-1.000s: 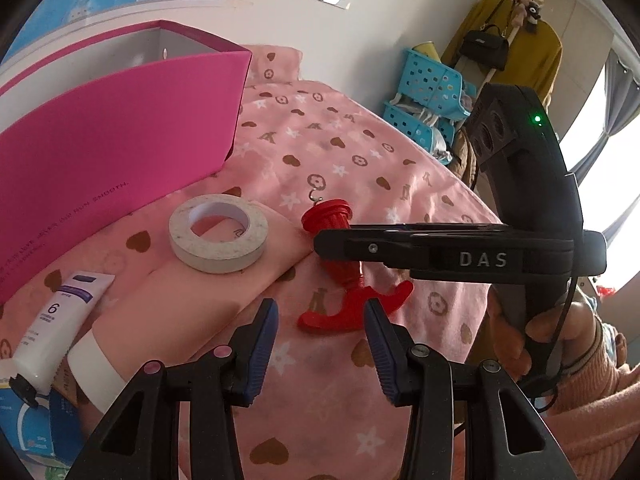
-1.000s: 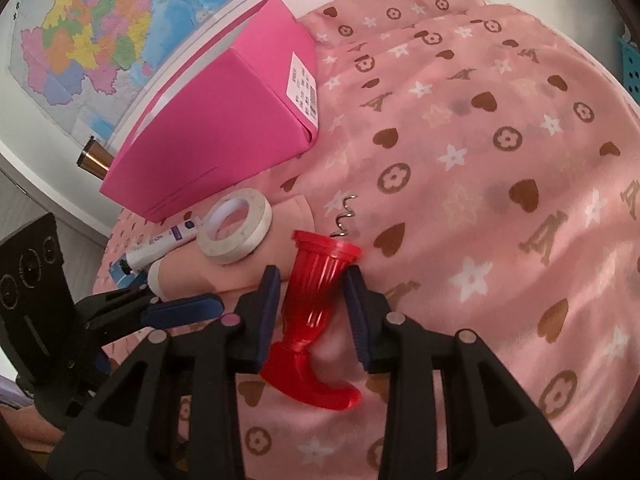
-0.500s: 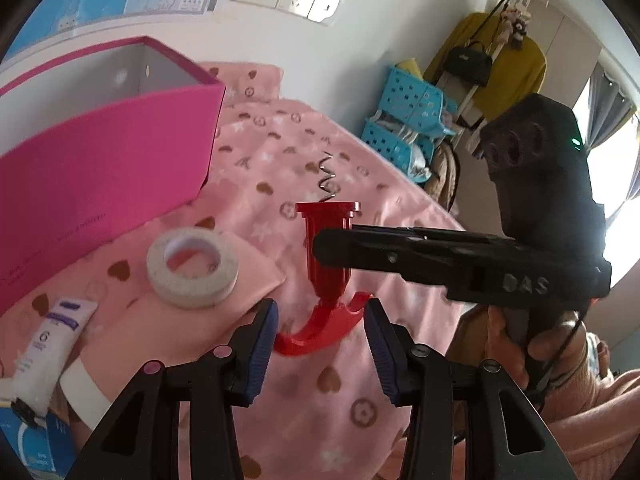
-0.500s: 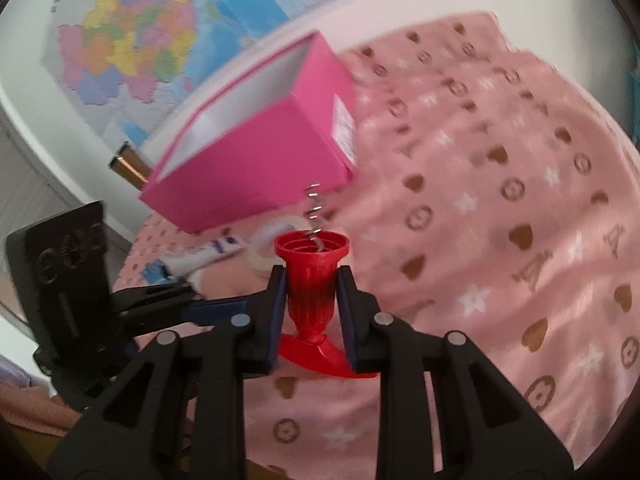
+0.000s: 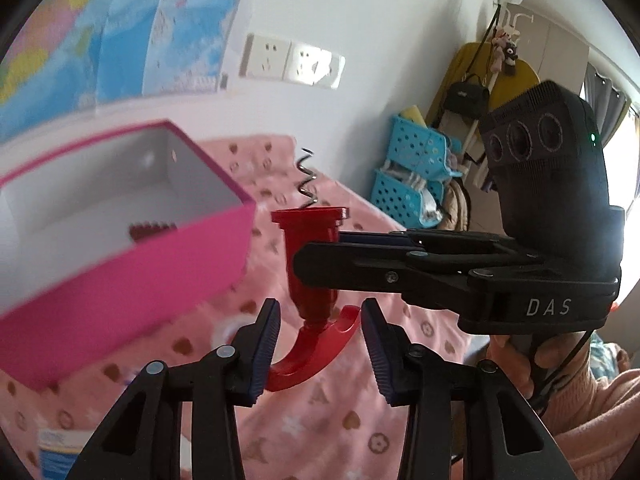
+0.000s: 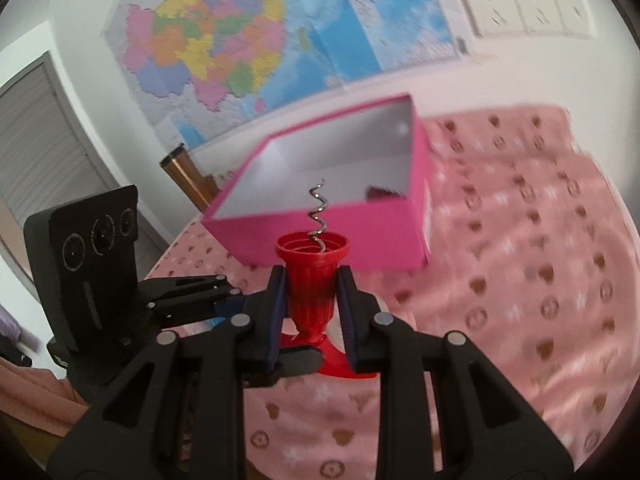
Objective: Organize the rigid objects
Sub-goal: 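Place the red corkscrew into the magenta box and open the right gripper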
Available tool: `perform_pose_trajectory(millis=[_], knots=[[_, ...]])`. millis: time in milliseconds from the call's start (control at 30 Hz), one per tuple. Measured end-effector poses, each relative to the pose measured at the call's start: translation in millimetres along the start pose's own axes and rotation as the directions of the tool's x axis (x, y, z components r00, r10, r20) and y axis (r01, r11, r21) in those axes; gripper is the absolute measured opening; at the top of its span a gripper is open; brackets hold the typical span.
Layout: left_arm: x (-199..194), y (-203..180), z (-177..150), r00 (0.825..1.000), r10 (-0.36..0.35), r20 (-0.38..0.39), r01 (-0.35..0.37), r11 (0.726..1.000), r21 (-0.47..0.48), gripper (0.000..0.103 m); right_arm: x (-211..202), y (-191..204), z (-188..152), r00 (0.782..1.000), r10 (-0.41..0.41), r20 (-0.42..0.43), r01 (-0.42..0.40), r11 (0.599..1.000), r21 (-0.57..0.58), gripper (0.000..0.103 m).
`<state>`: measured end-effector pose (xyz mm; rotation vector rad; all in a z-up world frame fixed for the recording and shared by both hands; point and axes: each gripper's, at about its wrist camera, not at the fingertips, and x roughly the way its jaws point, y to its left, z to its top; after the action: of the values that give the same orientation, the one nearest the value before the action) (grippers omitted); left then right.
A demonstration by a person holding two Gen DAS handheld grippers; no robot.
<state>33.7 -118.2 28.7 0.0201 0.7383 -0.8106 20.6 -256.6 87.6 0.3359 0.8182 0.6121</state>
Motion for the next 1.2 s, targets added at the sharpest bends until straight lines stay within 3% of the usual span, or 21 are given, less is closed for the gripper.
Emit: perform_pose_trajectory(millis=[333,633,1000,1200], knots=[[-13,27,52,0.996,0.074,0.058,-0.075,0.997,0.025,0.034,19,8,63,0.997,0.055,0.047,-0.052,0.997,-0.065,0.027],[6,72,87,0.995,0.095,0.034,-0.092,0.994,-0.060,0.034,55,-7,107,0.999,0.046,0.026,-0.045,0.998,-0.054,0.027],[49,111,84,0.992,0.103,-0.077,-0.114,0.981,-0.156,0.034,113,-37,110,0.995,-0.005,-0.102,0.005,1.000,-0.007,0.027],[70,123,77,0.983,0.101,-0.150,-0.128,0.975,-0.183,0.033,135,-47,102,0.979,-0.093,-0.181,0.091,0.996,-0.017,0.031]])
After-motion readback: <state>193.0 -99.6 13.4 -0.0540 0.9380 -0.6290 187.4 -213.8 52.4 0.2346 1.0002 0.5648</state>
